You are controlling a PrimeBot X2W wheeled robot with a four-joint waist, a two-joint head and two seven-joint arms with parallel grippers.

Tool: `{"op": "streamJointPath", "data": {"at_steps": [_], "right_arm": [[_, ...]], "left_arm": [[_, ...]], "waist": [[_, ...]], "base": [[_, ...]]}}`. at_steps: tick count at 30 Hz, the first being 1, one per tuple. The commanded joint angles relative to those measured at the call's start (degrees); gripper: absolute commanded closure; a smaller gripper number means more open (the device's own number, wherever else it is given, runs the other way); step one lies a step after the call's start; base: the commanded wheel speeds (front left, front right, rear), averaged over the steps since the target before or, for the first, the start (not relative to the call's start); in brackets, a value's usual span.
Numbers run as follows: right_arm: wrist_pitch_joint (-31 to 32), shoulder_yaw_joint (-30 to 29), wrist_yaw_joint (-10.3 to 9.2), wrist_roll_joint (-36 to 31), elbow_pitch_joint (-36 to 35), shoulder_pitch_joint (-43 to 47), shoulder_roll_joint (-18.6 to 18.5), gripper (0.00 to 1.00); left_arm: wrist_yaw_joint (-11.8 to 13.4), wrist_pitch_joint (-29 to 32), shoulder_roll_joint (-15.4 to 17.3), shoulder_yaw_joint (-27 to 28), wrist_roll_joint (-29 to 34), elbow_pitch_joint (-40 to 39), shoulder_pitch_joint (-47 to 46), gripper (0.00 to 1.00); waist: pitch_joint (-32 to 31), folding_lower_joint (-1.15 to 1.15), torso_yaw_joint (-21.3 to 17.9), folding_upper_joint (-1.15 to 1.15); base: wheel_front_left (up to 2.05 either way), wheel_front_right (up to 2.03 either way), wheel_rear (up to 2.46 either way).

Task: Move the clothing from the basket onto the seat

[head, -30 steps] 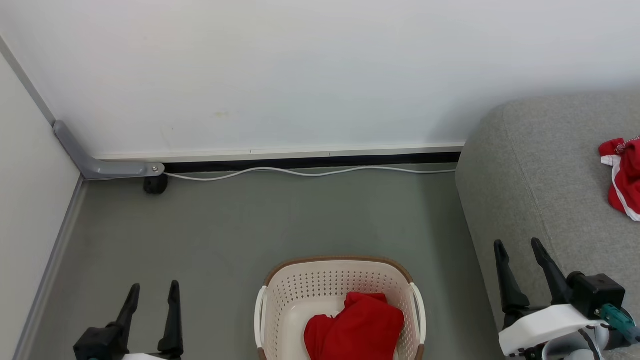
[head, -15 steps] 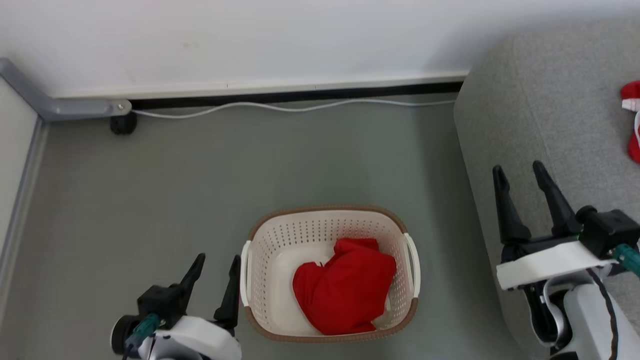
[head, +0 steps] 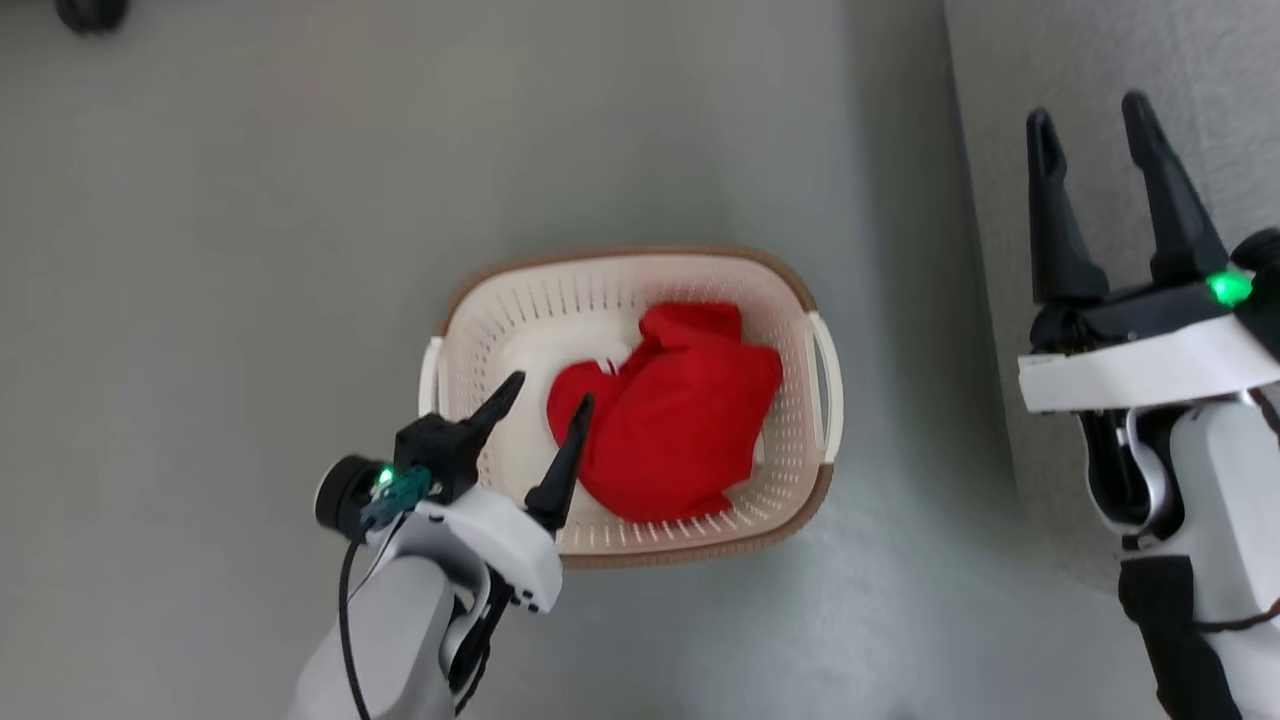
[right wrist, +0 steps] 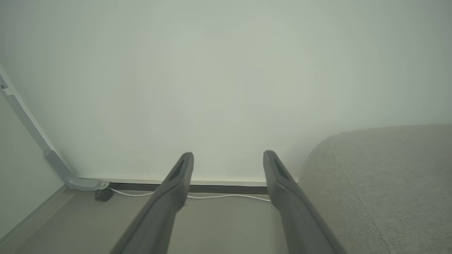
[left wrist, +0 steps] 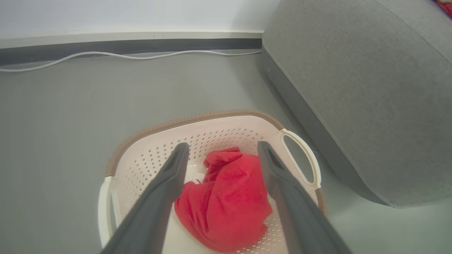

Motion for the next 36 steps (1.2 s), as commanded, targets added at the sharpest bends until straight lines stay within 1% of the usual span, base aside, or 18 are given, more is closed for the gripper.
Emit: {"op": "streamJointPath", "data": {"at_steps": [1,10,14,24,28,32,36], "right_arm": [[-0.33,1.25,0.17,0.63,-1.86,-1.15,-0.27,0.0],[-0.33,1.95,0.17,1.31,-3.7,-6.44,-0.24,0.0],[-0.33,2.02,0.17,1.56,-4.31,-8.0,0.49,0.0],[-0.33,2.26,0.17,2.47,-4.65,-9.64,2.31,0.0],[-0.33,1.99,0.17,2.5,-5.07,-9.86,2.53,0.0],[-0.33,1.79,0.17,2.6,-5.08,-9.94,2.58,0.0],[-0.33,2.23,0.17,2.88,-5.23,-10.11,2.91,0.0]], "left_arm": [[-0.56,-0.51,0.48,0.25,-0.8,0.56,-2.28,0.0],[-1.35,-0.51,0.48,-7.63,-3.57,10.58,-12.88,0.0],[-1.52,-0.51,0.48,-10.84,-4.97,14.53,-17.37,0.0],[-1.68,-0.51,0.48,-17.44,-7.75,24.25,-25.42,0.0],[-1.68,-0.51,0.48,-18.51,-7.82,26.97,-28.63,0.0],[-0.33,-0.51,0.48,-18.87,-7.66,29.55,-31.26,0.0],[0.42,-0.51,0.48,-19.77,-7.81,31.38,-33.01,0.0]], "waist": [[5.74,0.0,-1.22,0.0],[14.89,0.0,-3.82,0.0],[18.31,0.0,-5.31,0.0],[24.11,0.0,-8.67,0.0],[25.7,0.0,-9.15,0.0],[27.22,0.0,-9.46,0.0],[28.52,0.0,-10.24,0.0]], "base": [[0.0,0.0,0.0],[0.0,0.0,0.0],[0.0,0.0,0.0],[0.0,0.0,0.0],[0.0,0.0,0.0],[0.0,0.0,0.0],[0.0,0.0,0.0]]}}
